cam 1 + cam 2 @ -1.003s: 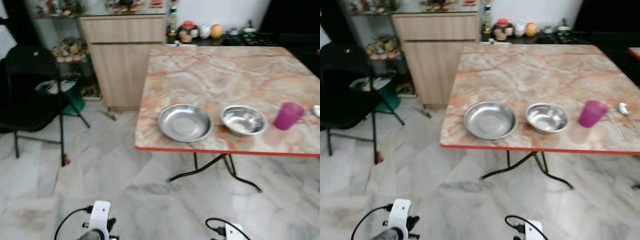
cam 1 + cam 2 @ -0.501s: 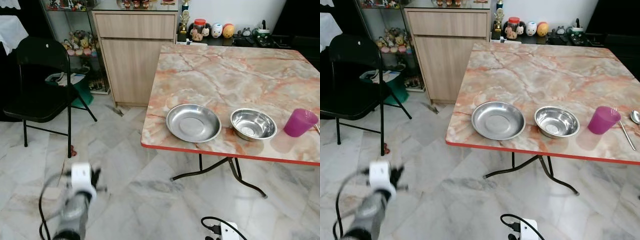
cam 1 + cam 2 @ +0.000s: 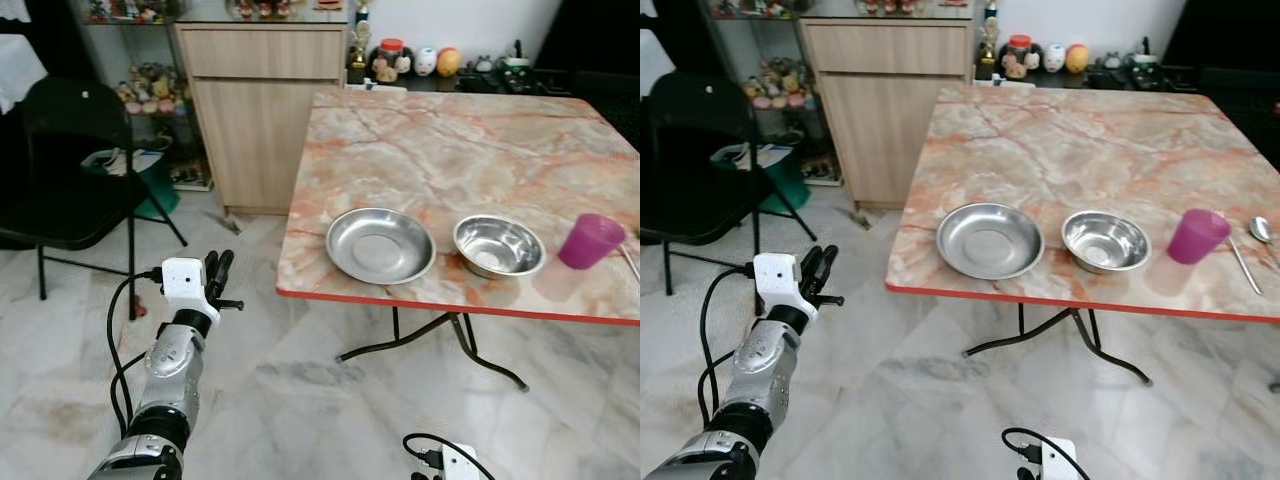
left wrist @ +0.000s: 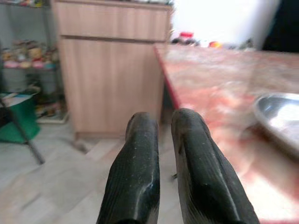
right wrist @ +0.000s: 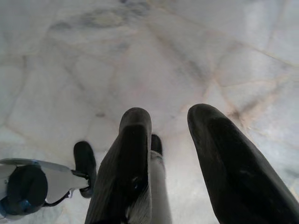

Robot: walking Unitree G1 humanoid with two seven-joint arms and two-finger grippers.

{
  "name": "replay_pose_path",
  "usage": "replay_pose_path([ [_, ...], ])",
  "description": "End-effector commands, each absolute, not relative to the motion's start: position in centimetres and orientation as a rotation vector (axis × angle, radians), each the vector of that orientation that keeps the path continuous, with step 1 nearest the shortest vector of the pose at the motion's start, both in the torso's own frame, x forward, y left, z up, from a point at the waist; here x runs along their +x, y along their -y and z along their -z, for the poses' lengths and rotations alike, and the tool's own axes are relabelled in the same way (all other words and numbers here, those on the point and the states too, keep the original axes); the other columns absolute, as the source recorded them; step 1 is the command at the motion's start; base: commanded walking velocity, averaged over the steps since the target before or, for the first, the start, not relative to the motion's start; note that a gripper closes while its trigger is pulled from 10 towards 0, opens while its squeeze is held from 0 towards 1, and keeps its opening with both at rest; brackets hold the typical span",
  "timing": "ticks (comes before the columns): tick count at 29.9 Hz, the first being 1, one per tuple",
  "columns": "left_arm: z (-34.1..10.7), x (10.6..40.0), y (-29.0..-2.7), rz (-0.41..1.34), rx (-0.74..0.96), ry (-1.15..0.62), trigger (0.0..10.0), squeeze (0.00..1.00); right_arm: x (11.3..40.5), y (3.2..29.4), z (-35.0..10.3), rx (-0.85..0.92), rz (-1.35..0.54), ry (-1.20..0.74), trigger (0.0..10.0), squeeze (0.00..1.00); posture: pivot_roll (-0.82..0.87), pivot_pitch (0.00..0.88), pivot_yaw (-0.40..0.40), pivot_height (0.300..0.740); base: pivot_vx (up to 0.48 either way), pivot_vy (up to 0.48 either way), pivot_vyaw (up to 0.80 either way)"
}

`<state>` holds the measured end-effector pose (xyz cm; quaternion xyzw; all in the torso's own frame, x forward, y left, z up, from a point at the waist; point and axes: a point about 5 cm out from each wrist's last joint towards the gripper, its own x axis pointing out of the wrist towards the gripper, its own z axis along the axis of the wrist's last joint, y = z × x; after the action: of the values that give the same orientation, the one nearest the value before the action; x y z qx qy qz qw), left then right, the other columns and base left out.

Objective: Setting the table

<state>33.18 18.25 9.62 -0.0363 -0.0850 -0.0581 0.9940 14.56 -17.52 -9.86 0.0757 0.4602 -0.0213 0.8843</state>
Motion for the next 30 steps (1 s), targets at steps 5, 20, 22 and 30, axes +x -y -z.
replay_pose_path([
  [5,-10.2,33.4,-18.5,0.121,-0.08,0.187,10.0,0.0,14.6,17.6,9.8,0.16,0.059,-0.953,10.0,0.0,0.09,0.0,-0.033,0.74,0.295,0.0,-0.12],
  [20,-10.7,33.6,-18.2,0.121,-0.101,0.194,10.0,0.0,14.6,17.6,9.8,0.156,0.046,-0.953,10.0,0.0,0.09,0.0,-0.037,0.74,0.194,0.0,0.0],
  [22,-10.8,33.7,-18.3,0.113,-0.109,0.194,10.0,0.0,14.6,17.7,9.8,0.154,0.045,-0.954,10.0,0.0,0.09,0.0,-0.037,0.74,0.0,0.0,0.0],
  [30,-11.3,33.8,-17.9,0.158,-0.163,0.175,10.0,0.0,14.6,17.6,9.8,0.155,0.042,-0.956,10.0,0.0,0.09,0.0,-0.034,0.74,0.0,0.0,0.0],
])
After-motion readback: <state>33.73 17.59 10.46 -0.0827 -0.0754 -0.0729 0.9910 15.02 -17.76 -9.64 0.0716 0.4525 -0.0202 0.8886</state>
